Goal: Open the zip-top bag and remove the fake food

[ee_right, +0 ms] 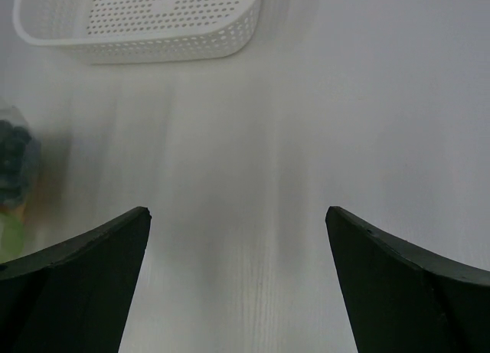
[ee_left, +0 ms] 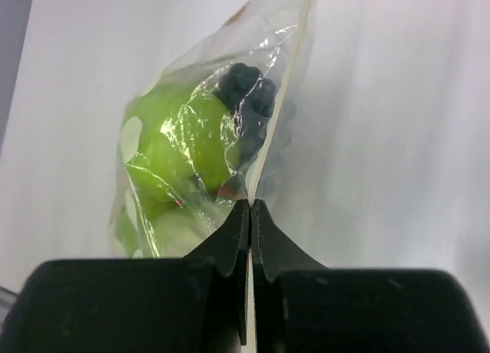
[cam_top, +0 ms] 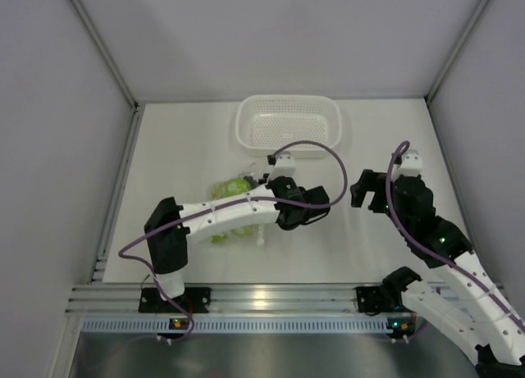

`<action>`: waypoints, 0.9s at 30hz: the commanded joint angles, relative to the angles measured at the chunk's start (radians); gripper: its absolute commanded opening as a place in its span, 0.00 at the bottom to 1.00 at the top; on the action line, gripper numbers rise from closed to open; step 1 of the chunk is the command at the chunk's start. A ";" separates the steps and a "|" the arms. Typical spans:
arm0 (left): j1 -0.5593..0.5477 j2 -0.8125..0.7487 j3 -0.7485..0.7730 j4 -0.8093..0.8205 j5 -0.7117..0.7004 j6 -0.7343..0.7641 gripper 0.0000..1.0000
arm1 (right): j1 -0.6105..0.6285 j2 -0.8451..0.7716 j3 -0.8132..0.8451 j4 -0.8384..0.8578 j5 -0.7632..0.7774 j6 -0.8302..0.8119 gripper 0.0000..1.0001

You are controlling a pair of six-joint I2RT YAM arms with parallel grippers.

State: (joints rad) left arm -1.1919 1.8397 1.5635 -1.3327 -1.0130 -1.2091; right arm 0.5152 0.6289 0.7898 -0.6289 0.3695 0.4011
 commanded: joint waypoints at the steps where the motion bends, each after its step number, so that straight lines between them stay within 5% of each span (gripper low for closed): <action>1: 0.031 -0.088 0.125 -0.063 -0.116 -0.006 0.00 | 0.013 -0.034 -0.017 0.118 -0.183 -0.051 0.99; 9: 0.061 -0.145 0.280 -0.060 -0.179 -0.220 0.00 | 0.014 0.081 0.020 0.225 -0.716 -0.192 0.99; 16: 0.061 -0.278 0.084 -0.057 -0.127 -0.628 0.00 | 0.086 0.184 0.051 0.241 -0.687 -0.228 0.99; 27: 0.045 -0.418 -0.155 0.075 -0.032 -0.880 0.00 | 0.270 0.141 -0.046 0.451 -0.641 -0.214 0.98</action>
State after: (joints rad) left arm -1.1412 1.4899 1.4357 -1.3315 -1.0328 -1.9255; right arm 0.7097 0.8127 0.7765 -0.3424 -0.2665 0.2016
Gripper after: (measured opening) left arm 0.021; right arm 0.985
